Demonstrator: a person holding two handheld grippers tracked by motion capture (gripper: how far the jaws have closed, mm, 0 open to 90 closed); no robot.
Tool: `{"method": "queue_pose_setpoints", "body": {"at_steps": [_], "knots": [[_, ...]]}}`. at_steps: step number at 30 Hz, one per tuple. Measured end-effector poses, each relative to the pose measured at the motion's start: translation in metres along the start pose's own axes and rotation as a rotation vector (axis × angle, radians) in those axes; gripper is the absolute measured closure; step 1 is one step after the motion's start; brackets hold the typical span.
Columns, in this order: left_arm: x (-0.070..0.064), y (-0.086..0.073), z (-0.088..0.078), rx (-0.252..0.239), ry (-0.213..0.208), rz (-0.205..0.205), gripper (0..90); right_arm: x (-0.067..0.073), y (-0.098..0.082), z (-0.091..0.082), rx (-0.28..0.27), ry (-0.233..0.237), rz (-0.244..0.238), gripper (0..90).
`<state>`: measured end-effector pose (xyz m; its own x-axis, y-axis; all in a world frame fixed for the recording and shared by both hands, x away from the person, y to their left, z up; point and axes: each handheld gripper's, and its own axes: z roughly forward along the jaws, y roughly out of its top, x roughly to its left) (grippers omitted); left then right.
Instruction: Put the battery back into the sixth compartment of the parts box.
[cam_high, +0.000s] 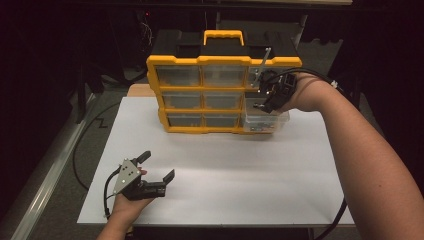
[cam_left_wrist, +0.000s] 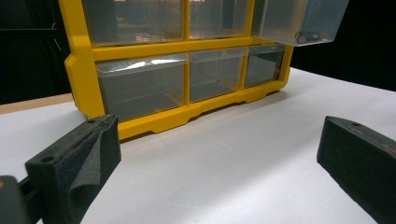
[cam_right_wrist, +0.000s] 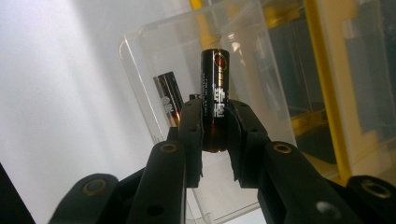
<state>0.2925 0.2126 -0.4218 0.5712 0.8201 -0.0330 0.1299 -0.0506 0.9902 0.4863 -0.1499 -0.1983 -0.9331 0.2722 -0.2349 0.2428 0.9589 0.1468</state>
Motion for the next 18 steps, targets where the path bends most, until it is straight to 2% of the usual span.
{"method": "queue_pose_setpoints", "body": {"at_steps": [10,12,15,18], "knots": [[0.0,0.0,0.0,-0.001,0.0,0.0,0.7,0.001,0.0,-0.001,-0.006,-0.007,0.0,78.2],[0.0,0.0,0.0,-0.001,0.001,0.0,0.7,0.001,-0.001,-0.003,-0.031,-0.009,0.007,70.2],[0.001,0.0,0.0,-0.001,0.001,0.0,0.8,0.003,-0.003,-0.009,-0.055,0.017,0.015,57.3],[0.0,0.0,0.0,0.002,-0.001,0.003,0.8,0.009,-0.006,-0.013,-0.054,0.008,0.01,50.9]]}}
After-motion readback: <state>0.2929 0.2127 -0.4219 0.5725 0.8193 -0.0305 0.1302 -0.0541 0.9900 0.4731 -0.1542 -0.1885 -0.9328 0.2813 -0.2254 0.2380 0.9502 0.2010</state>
